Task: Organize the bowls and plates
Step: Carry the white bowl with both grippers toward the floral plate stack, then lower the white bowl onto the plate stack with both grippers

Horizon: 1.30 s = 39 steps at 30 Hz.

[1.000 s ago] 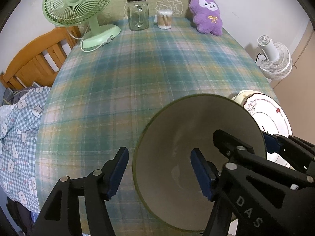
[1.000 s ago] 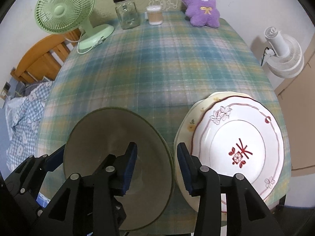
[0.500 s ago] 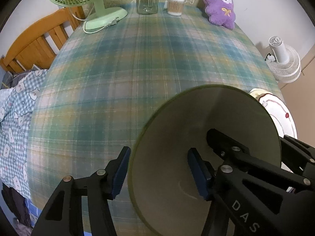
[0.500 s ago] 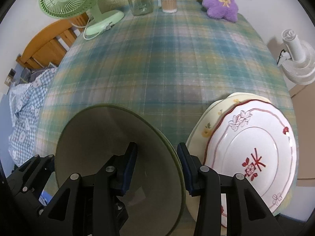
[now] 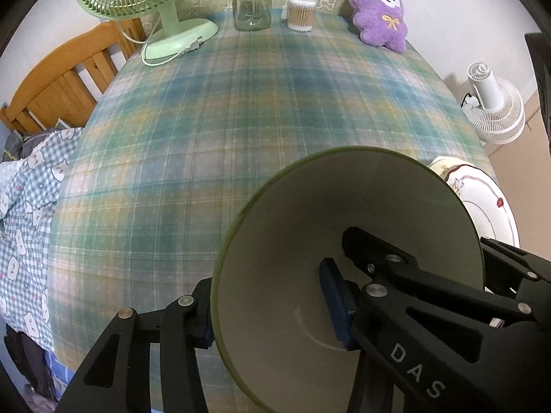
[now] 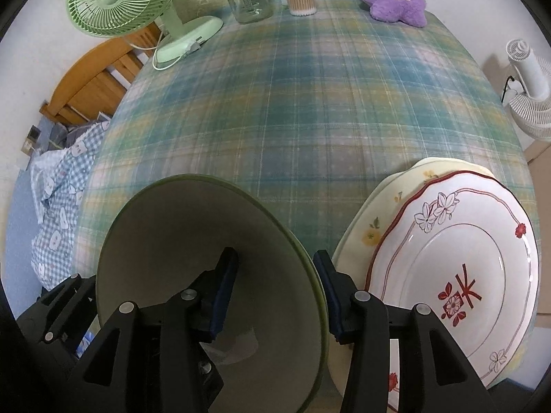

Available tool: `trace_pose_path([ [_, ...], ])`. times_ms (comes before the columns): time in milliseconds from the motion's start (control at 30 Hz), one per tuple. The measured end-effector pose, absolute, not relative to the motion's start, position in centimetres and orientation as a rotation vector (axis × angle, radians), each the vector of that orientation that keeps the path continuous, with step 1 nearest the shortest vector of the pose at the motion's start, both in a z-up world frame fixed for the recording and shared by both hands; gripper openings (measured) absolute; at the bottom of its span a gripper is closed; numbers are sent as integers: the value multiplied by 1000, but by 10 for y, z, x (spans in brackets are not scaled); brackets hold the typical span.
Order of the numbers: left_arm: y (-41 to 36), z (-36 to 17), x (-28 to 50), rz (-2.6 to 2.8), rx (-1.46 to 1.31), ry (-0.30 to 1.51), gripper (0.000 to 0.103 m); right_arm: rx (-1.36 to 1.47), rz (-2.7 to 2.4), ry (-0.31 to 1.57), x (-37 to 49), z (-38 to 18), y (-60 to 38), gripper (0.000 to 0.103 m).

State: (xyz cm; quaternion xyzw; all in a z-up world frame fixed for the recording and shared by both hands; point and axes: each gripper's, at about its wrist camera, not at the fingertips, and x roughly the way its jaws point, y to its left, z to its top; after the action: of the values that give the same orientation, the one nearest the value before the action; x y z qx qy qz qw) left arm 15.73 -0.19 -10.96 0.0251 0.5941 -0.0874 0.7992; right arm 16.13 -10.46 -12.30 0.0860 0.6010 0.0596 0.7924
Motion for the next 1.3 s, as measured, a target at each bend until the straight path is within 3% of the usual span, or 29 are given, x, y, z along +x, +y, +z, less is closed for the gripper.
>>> trace_pose_path([
  [533,11,-101,144,-203,27,1307,49,208,73,1323,145,-113,-97,51],
  [1300,36,-27,133,-285,55,1148,49,239,-9,1154,121,-30,-72,51],
])
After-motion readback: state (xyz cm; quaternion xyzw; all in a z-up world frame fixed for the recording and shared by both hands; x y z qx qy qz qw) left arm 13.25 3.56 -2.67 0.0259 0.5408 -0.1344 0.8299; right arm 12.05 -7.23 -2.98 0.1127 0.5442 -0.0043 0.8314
